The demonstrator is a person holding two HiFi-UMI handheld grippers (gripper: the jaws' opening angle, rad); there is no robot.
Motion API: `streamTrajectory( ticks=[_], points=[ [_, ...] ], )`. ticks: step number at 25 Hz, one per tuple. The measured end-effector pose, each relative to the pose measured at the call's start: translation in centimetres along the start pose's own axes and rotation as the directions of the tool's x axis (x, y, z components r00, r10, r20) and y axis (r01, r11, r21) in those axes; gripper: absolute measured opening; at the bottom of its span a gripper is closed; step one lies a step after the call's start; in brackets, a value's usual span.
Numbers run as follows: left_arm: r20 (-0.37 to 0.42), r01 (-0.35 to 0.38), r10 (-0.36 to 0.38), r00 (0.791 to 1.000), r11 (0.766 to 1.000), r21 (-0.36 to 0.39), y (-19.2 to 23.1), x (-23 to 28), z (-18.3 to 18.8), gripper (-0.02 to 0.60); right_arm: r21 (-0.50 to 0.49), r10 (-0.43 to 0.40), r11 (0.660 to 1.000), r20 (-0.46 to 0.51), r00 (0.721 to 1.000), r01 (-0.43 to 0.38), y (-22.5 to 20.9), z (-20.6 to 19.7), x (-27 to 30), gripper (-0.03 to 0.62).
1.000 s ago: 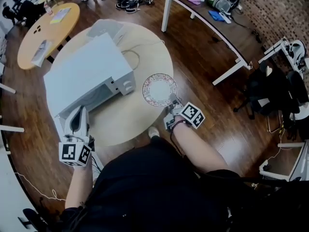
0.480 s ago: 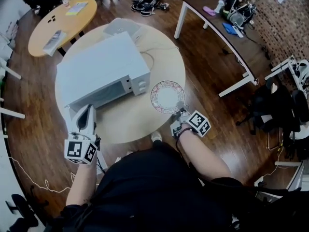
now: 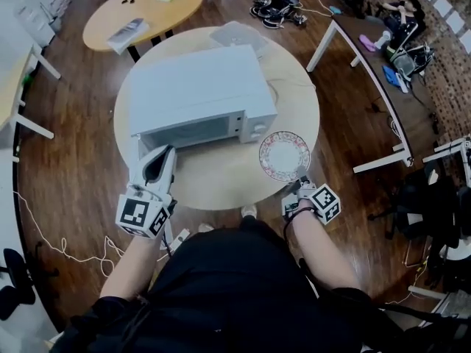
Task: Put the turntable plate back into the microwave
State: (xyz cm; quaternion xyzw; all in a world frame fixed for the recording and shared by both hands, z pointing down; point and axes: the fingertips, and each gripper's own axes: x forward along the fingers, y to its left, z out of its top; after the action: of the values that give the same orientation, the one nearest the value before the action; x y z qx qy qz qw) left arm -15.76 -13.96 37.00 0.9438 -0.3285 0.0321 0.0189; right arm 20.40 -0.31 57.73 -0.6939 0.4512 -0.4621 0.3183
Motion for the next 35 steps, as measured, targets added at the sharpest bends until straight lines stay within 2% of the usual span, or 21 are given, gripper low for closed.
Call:
streamTrajectory(
  ticks=[35],
  points=[
    [0.04,-0.122,0.123,0.992,0.992,-0.033,2.9,-5.0,0.5,0.003,0.0,0.029,1.0,-0.136,0.99,-0.029,2.5,-6.6,2.2,0.018]
  ],
)
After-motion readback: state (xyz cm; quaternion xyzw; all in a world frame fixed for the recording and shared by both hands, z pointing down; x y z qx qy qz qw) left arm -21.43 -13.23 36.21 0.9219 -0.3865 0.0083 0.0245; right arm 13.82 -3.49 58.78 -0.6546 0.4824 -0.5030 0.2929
